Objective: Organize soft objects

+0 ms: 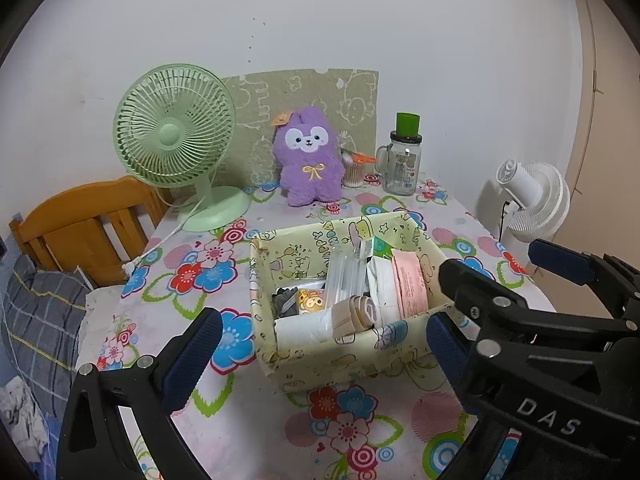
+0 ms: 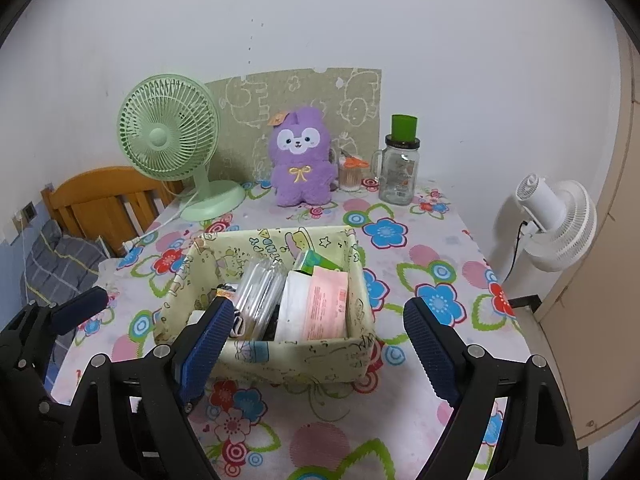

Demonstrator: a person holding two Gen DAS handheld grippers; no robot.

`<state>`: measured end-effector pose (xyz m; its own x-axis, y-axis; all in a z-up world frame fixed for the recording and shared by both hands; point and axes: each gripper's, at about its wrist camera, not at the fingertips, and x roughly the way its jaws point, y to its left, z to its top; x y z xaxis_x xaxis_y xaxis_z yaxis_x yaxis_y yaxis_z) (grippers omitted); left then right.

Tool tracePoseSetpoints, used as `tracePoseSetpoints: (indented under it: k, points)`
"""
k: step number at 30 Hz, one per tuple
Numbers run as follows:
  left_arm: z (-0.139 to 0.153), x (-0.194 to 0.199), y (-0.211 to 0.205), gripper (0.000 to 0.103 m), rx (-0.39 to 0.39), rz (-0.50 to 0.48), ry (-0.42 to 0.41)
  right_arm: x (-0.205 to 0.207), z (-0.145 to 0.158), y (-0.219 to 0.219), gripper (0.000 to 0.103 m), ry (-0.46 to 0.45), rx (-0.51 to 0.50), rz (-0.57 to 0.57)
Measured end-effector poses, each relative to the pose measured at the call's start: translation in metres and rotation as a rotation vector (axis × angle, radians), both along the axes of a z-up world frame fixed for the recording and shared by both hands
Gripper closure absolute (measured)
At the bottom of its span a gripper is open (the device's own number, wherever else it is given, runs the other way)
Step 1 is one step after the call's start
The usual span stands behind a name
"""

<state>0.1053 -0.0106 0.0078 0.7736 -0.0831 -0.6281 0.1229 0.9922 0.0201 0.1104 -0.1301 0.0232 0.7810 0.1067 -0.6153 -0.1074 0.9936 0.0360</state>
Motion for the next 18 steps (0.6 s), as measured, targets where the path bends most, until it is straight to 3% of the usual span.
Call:
tracePoseSetpoints:
  k: [18]
  points:
    - [0.016, -0.046, 0.011, 0.0, -0.01, 0.031, -0.043, -0.048, 0.018, -0.014, 0.013, -0.054, 0.015, -0.02]
